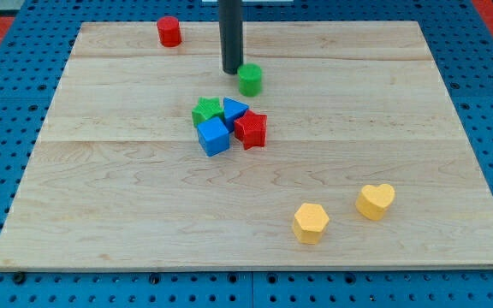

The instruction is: Push the green circle closer to the red star

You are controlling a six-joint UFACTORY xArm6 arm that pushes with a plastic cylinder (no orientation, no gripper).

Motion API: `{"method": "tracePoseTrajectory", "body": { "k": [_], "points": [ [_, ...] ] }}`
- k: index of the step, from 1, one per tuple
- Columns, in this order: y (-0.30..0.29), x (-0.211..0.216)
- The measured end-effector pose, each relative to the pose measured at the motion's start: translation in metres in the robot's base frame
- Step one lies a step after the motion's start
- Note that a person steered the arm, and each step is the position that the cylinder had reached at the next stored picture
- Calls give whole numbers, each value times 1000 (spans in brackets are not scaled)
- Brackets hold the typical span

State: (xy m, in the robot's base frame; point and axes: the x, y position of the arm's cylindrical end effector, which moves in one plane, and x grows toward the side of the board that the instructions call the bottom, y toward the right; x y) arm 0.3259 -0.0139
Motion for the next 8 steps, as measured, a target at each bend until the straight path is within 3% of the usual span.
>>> {"method": "tracePoseTrajectory", "body": {
  "k": [1, 2, 3, 5, 6, 7, 8],
  "points": [
    [17, 32],
    [3, 1],
    [45, 2],
    [40, 68],
    [65, 68],
    [129, 95],
    [131, 141]
  ]
}}
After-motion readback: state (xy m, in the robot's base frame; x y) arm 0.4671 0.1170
